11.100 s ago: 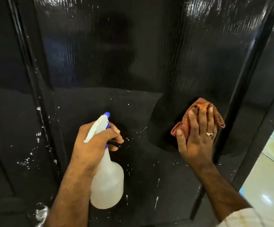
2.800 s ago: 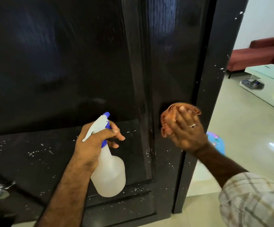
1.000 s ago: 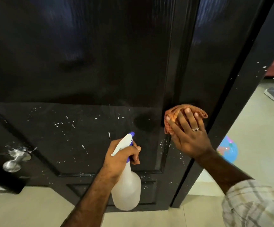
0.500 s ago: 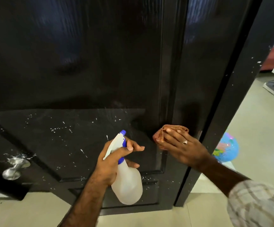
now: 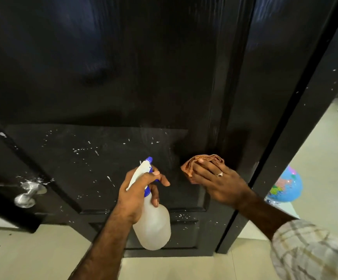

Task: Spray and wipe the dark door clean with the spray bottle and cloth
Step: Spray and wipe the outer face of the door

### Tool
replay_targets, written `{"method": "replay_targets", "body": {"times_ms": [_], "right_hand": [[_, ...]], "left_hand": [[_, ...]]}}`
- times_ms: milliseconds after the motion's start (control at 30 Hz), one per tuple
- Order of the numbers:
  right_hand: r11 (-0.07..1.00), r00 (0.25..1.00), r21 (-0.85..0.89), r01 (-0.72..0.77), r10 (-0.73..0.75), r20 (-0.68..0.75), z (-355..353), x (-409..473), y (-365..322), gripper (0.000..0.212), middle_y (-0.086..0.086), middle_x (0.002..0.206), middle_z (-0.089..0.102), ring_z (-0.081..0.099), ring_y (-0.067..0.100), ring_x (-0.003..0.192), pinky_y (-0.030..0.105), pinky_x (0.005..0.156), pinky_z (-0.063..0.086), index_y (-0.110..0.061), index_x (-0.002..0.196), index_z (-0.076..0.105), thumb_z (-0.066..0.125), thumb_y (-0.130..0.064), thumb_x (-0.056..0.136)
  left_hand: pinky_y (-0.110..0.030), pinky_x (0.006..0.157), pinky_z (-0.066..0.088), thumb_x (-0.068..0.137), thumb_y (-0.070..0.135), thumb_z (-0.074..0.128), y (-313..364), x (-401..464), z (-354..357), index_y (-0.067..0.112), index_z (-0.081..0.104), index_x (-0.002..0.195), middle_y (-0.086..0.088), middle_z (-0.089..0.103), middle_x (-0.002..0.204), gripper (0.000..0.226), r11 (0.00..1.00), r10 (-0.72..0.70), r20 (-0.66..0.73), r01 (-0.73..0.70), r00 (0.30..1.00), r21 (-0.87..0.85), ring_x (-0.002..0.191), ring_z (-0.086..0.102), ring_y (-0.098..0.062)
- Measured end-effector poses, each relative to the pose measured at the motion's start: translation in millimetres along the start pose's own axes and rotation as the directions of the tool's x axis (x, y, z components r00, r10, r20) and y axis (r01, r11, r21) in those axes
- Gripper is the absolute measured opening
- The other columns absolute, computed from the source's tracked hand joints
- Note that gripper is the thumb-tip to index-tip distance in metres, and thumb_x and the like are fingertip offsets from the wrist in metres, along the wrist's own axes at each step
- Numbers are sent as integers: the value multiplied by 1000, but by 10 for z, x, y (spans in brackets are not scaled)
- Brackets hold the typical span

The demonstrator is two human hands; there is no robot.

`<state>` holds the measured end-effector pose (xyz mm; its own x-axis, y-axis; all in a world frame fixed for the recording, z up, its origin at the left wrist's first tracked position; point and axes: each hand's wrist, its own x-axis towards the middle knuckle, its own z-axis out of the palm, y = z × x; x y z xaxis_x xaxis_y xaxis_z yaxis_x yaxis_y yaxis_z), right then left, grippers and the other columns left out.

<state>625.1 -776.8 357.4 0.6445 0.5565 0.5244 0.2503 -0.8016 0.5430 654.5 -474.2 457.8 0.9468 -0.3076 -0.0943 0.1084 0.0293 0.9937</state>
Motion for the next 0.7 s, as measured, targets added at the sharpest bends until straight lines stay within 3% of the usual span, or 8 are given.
{"method": "replay_targets", "body": {"times_ms": [67, 133, 200, 267, 367, 467, 567, 700], "right_hand": [[1000, 1000, -23, 18, -18, -7, -109, 85, 147, 77, 5, 173, 27, 16, 28, 164, 47, 133, 8, -21, 163, 39, 72, -26, 94], [989, 979, -18, -144, 140, -146, -303, 456, 233, 66, 8, 170, 35, 25, 32, 161, 52, 131, 17, -21, 159, 48, 69, -30, 98], [922, 874, 62, -383, 383, -298, -452, 953, 175, 59, 12, 169, 37, 26, 37, 160, 57, 129, 20, -18, 159, 49, 62, -33, 104], [869, 806, 146, -474, 494, -327, -476, 1271, -9, 61, 14, 171, 31, 22, 40, 161, 60, 128, 21, -16, 162, 42, 58, -33, 106], [987, 980, 85, -135, 146, -133, -185, 926, -301, 74, 10, 176, 19, 15, 34, 164, 54, 128, 26, -16, 169, 25, 56, -17, 101], [999, 1000, 43, 24, -23, -17, -116, 422, -143, 82, 8, 176, 22, 16, 29, 164, 49, 129, 26, -19, 168, 26, 61, -14, 94], [991, 980, 3, -136, 135, -144, -365, 608, 177, 63, 13, 167, 41, 31, 35, 159, 55, 128, 26, -16, 157, 52, 68, -24, 96], [884, 825, 135, -448, 467, -318, -649, 1482, -55, 63, 18, 171, 28, 19, 42, 161, 59, 130, 15, -12, 163, 41, 58, -26, 103]], "left_hand": [[-37, 55, 54, 96, 23, 69, 51, -19, -95, 1, 59, 122, -20, 77, 96, 36, 1000, 3, -21, -3, 1000, -6, 50, 53, -27], [-35, 53, 52, 100, 15, 65, 78, -19, -168, 0, 58, 122, -23, 76, 95, 27, 999, 10, -47, -12, 999, -43, 49, 50, -28], [-34, 53, 50, 100, 11, 63, 101, -6, -199, 0, 58, 121, -27, 75, 94, 24, 997, 8, -66, -13, 998, -76, 48, 47, -30], [-34, 54, 50, 101, 9, 62, 131, 1, -194, 2, 59, 118, -29, 74, 94, 19, 997, 22, -70, -28, 997, -77, 48, 47, -30], [-34, 55, 50, 101, 10, 63, 194, -9, -183, 8, 61, 113, -27, 74, 93, 13, 998, 39, -74, -43, 996, -50, 48, 49, -27], [-35, 53, 52, 101, 10, 64, 210, -50, -241, 11, 60, 117, -21, 76, 90, 17, 999, 42, -90, -44, 995, -21, 50, 50, -27], [-36, 53, 52, 101, 11, 64, 176, -116, -372, 7, 60, 117, -14, 77, 86, 17, 999, 41, -121, -41, 992, 5, 51, 50, -29], [-33, 49, 52, 102, 11, 64, 135, -149, -385, 20, 61, 104, -6, 76, 76, 10, 1000, 17, -193, -18, 981, -3, 47, 50, -22]]}}
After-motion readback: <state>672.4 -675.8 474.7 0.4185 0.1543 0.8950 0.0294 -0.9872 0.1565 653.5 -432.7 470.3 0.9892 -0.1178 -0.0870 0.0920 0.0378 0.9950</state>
